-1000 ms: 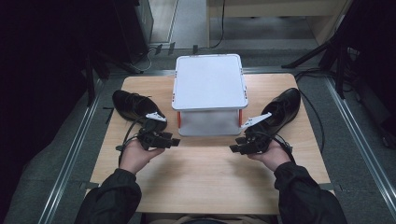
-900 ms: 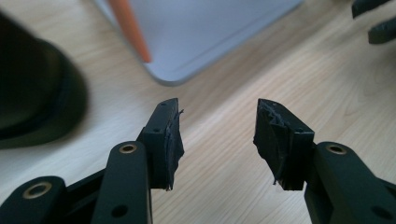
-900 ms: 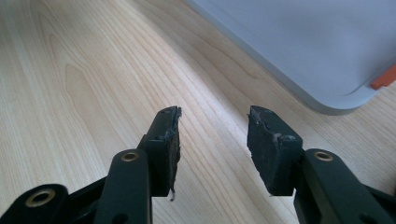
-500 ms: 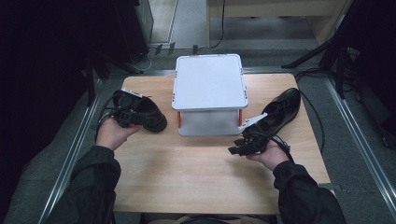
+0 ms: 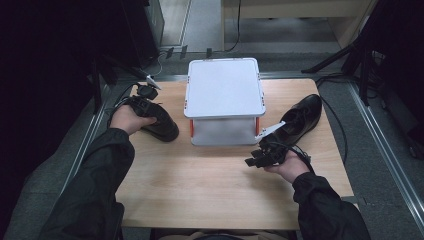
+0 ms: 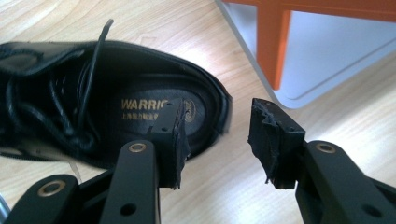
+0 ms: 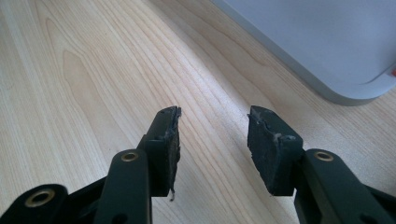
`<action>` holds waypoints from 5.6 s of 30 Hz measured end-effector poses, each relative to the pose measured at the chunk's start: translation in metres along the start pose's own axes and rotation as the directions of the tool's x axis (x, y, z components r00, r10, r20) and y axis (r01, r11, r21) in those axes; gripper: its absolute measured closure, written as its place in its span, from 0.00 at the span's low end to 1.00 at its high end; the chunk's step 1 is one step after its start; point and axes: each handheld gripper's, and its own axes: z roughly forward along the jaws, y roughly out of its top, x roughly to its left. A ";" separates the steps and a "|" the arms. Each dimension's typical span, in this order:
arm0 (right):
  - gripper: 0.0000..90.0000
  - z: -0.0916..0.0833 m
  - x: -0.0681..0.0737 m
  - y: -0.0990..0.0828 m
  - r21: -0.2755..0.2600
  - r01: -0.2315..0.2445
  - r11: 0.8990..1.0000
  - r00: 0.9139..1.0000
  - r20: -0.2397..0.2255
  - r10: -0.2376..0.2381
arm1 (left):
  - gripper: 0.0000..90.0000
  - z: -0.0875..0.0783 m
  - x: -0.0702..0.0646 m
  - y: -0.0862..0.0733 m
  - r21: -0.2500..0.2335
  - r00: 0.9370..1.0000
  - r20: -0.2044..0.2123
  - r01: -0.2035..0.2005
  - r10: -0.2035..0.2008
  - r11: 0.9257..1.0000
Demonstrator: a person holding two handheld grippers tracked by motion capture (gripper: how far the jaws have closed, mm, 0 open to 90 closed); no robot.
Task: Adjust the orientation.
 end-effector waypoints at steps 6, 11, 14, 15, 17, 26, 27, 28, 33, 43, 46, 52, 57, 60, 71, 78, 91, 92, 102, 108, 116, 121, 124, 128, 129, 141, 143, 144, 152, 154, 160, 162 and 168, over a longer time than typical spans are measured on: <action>0.61 0.000 -0.001 -0.001 0.005 -0.001 1.000 1.000 0.004 0.001 | 0.67 0.023 -0.002 0.008 0.079 1.000 -0.023 0.003 -0.001 0.997; 0.61 0.000 -0.001 -0.002 0.010 -0.001 1.000 1.000 0.004 0.001 | 0.74 0.035 -0.005 0.010 0.103 1.000 -0.004 0.003 -0.002 0.995; 0.61 0.001 -0.001 -0.001 0.012 0.002 1.000 1.000 0.004 -0.002 | 0.82 0.040 -0.010 0.012 0.112 1.000 -0.014 -0.013 0.015 0.994; 0.61 0.001 -0.001 -0.001 0.012 0.001 1.000 1.000 0.004 -0.001 | 0.82 0.040 -0.010 0.013 0.114 1.000 -0.015 -0.010 0.012 0.993; 0.61 0.001 -0.001 -0.001 0.012 -0.001 1.000 1.000 0.003 0.001 | 0.83 0.039 -0.009 0.012 0.112 1.000 -0.005 -0.004 0.005 0.994; 0.61 0.001 -0.002 -0.002 0.016 -0.004 1.000 1.000 0.008 0.004 | 0.84 0.025 0.000 -0.002 0.130 0.999 0.048 -0.033 0.027 0.991; 0.61 0.001 -0.003 -0.002 0.016 -0.005 1.000 1.000 0.008 0.005 | 0.84 0.022 0.002 -0.006 0.128 0.998 0.057 -0.034 0.027 0.991; 0.61 0.001 -0.003 -0.002 0.017 -0.004 1.000 1.000 0.010 0.004 | 0.84 0.020 0.005 -0.010 0.124 0.997 0.071 -0.028 0.020 0.992; 0.61 0.001 -0.003 -0.002 0.020 -0.007 1.000 1.000 0.016 0.006 | 0.84 0.012 0.018 -0.032 0.122 0.992 0.123 -0.009 -0.006 0.992; 0.61 0.001 -0.002 -0.004 0.023 -0.009 1.000 1.000 0.022 0.009 | 0.84 0.002 0.032 -0.067 0.145 0.992 0.124 0.004 -0.022 0.989; 0.61 0.000 -0.002 -0.005 0.024 -0.007 1.000 1.000 0.024 0.006 | 0.84 -0.001 0.036 -0.075 0.138 0.993 0.117 0.018 -0.035 0.990; 0.61 0.001 -0.002 -0.005 0.026 -0.005 1.000 1.000 0.026 0.004 | 0.83 -0.006 0.044 -0.089 0.131 0.994 0.100 0.039 -0.053 0.991; 0.61 0.001 -0.001 -0.005 0.029 -0.004 1.000 1.000 0.027 0.003 | 0.83 -0.007 0.047 -0.095 0.117 0.992 0.105 0.051 -0.063 0.992; 0.61 0.000 -0.001 -0.005 0.028 -0.004 1.000 1.000 0.026 0.003 | 0.82 -0.006 0.045 -0.093 0.109 0.994 0.091 0.057 -0.067 0.992; 0.60 0.000 -0.002 -0.005 0.029 -0.006 1.000 1.000 0.027 0.005 | 0.75 -0.047 0.053 -0.076 0.023 0.984 0.068 0.163 -0.164 0.986; 0.60 0.000 -0.002 -0.005 0.026 -0.002 1.000 1.000 0.027 0.001 | 0.74 -0.052 0.077 -0.079 0.031 0.956 0.011 0.294 -0.295 0.955; 0.60 0.000 -0.002 -0.005 0.030 -0.002 1.000 1.000 0.031 0.001 | 0.73 -0.015 0.103 -0.088 0.065 0.900 -0.029 0.436 -0.435 0.898; 0.60 0.000 -0.002 -0.005 0.031 -0.004 1.000 1.000 0.031 0.003 | 0.73 -0.011 0.104 -0.088 0.069 0.896 -0.026 0.444 -0.443 0.894; 0.60 0.001 -0.001 -0.006 0.037 0.000 0.999 0.999 0.034 -0.002 | 0.78 0.022 0.114 -0.081 0.115 0.886 -0.049 0.463 -0.460 0.879; 0.60 0.001 -0.002 -0.005 0.038 -0.002 0.999 0.999 0.037 0.001 | 0.84 0.028 0.118 -0.079 0.127 0.872 -0.051 0.489 -0.486 0.863; 0.60 0.000 -0.002 -0.005 0.034 0.001 0.999 0.999 0.035 -0.003 | 0.93 0.021 0.121 -0.074 0.142 0.836 -0.077 0.548 -0.543 0.824; 0.60 0.000 -0.002 -0.005 0.034 -0.001 0.999 0.999 0.037 -0.001 | 0.95 0.016 0.125 -0.073 0.137 0.817 -0.065 0.576 -0.573 0.806; 0.60 0.000 -0.003 -0.005 0.034 0.000 0.999 0.999 0.038 -0.001 | 0.95 0.012 0.125 -0.071 0.129 0.820 -0.059 0.572 -0.570 0.810; 0.60 0.000 -0.003 -0.005 0.035 0.000 0.999 0.999 0.038 -0.002 | 0.96 -0.005 0.125 -0.062 0.091 0.818 -0.028 0.574 -0.574 0.814; 0.60 0.000 -0.003 -0.005 0.036 0.001 0.999 0.999 0.037 -0.002 | 0.96 -0.010 0.124 -0.059 0.084 0.817 -0.026 0.577 -0.577 0.813; 0.60 0.001 -0.003 -0.005 0.036 0.006 0.999 0.999 0.033 -0.007 | 0.96 -0.069 0.099 -0.006 0.030 0.841 -0.036 0.542 -0.540 0.840; 0.60 0.001 -0.003 -0.005 0.036 0.008 0.999 0.999 0.032 -0.009 | 0.96 -0.078 0.092 0.005 0.019 0.844 -0.032 0.536 -0.535 0.844; 0.60 0.001 -0.002 -0.005 0.036 0.007 0.999 0.999 0.032 -0.008 | 0.96 -0.083 0.088 0.010 0.016 0.846 -0.031 0.533 -0.532 0.846; 0.60 0.002 -0.002 -0.003 0.038 0.016 0.999 1.000 0.025 -0.017 | 0.96 -0.112 0.051 0.053 -0.025 0.863 -0.001 0.505 -0.505 0.863; 0.60 0.003 -0.001 -0.003 0.042 0.016 0.999 1.000 0.025 -0.018 | 0.96 -0.116 0.040 0.063 -0.028 0.866 0.024 0.500 -0.499 0.866; 0.60 0.004 -0.001 0.000 0.042 0.019 0.999 1.000 0.018 -0.020 | 0.96 -0.121 0.006 0.091 -0.022 0.889 0.017 0.459 -0.458 0.888; 0.60 0.004 -0.001 0.000 0.042 0.023 0.999 1.000 0.016 -0.024 | 0.96 -0.119 -0.006 0.100 -0.016 0.894 0.008 0.448 -0.448 0.894; 0.60 0.003 -0.001 0.000 0.039 0.023 0.999 1.000 0.018 -0.024 | 0.95 -0.110 -0.033 0.118 0.007 0.902 0.013 0.432 -0.432 0.902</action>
